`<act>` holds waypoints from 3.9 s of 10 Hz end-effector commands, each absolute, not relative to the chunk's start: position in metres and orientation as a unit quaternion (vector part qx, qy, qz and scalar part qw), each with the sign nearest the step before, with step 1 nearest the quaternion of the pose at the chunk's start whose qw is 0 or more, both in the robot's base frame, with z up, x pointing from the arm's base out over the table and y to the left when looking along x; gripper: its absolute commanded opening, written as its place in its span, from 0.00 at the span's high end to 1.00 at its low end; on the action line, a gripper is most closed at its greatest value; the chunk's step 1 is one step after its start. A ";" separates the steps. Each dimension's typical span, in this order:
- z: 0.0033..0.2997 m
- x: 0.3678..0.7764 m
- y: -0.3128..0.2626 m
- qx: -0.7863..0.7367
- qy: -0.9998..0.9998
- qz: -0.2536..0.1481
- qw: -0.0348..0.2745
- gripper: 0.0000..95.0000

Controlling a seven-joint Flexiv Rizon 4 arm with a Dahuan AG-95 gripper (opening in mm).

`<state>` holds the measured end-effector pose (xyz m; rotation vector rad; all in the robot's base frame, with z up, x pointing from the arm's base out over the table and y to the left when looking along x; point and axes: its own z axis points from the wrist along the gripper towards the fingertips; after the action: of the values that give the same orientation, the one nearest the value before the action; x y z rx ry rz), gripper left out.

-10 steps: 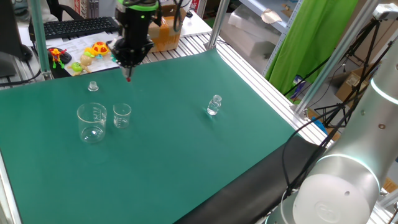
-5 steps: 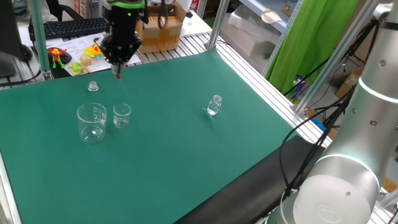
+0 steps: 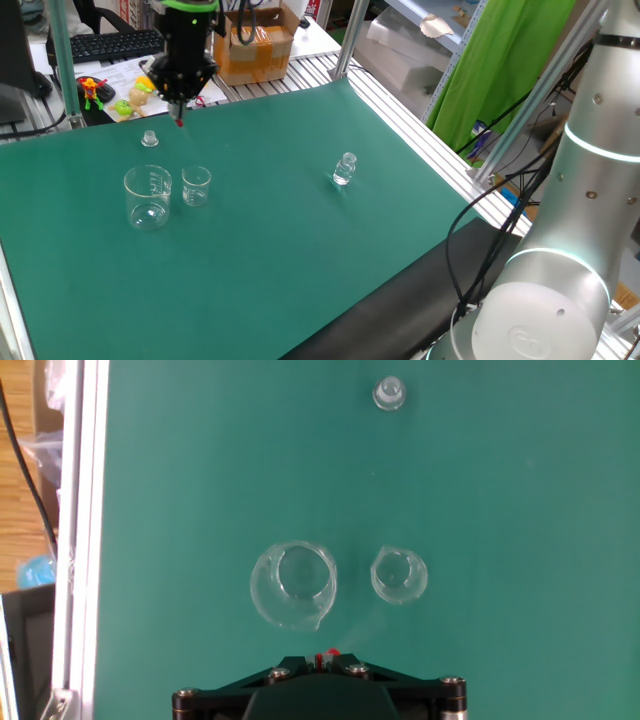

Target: Transfer liquid using a dropper

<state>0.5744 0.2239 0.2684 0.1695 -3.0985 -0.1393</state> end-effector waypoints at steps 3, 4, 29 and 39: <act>0.257 0.577 0.226 0.047 -0.997 -0.053 0.017 1.00; 0.256 0.578 0.226 0.047 -0.997 -0.054 0.018 1.00; 0.190 0.596 0.206 0.065 -0.996 -0.061 -0.013 1.00; 0.184 0.597 0.204 0.060 -0.996 -0.066 -0.017 1.00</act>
<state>0.5968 0.2040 0.1846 0.1903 -3.1620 -0.2101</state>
